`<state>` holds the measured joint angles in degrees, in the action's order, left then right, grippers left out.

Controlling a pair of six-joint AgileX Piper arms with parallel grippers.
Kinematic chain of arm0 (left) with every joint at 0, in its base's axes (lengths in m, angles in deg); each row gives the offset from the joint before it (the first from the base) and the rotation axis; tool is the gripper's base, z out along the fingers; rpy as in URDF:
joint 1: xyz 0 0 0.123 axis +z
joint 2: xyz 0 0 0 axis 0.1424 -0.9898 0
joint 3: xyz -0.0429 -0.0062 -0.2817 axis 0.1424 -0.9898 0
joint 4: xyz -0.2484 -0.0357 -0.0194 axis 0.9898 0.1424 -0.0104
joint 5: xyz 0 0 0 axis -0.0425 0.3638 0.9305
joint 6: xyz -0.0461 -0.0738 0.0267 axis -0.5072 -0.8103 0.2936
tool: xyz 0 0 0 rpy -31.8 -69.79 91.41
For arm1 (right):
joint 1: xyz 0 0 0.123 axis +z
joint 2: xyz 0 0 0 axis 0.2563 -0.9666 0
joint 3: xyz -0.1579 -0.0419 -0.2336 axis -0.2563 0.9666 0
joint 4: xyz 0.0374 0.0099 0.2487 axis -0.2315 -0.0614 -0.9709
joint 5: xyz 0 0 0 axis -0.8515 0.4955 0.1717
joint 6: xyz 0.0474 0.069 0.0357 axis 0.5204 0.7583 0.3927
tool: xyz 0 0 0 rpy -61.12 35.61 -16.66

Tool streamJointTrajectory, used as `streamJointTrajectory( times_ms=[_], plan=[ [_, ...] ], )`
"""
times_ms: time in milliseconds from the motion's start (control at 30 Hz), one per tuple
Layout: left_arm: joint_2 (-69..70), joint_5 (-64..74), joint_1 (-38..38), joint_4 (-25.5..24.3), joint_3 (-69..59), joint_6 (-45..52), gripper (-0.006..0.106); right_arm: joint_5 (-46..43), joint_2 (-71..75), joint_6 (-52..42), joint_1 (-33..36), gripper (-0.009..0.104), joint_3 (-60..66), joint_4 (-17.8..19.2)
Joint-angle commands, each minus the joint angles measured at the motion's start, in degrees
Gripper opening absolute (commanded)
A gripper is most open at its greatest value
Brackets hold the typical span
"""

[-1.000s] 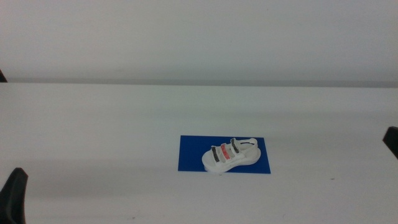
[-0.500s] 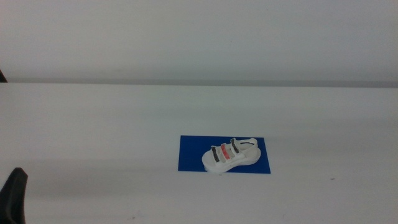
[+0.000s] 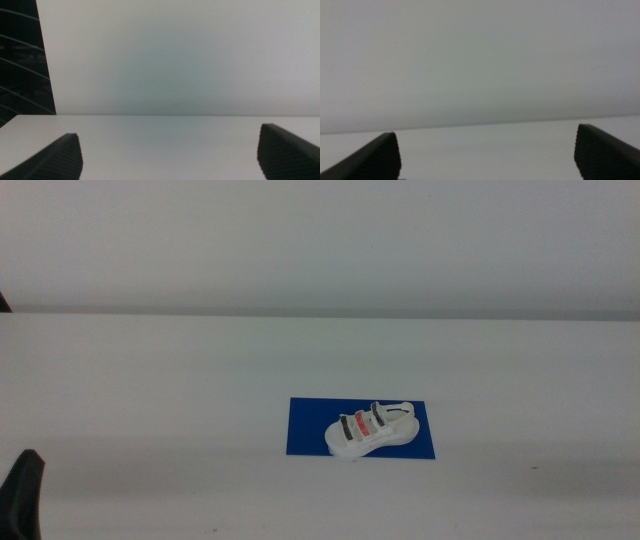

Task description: Use one arm to grab the shoe from the table and place it on the mat.

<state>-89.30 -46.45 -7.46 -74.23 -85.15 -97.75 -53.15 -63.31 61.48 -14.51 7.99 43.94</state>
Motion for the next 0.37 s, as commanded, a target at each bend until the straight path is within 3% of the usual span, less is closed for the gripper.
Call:
streamJointTrajectory(
  times_ms=[0, 333],
  plan=[
    [2.35, -0.66, -0.14, 0.12, -2.44, -0.33, 0.094, -1.77, 2.51, 0.00, -0.51, 0.093, 2.52, 1.54],
    [2.35, -0.66, -0.14, 0.12, -2.44, -0.33, 0.094, -1.37, 2.51, 0.00, -0.51, 0.093, 2.52, 1.86]
  ],
)
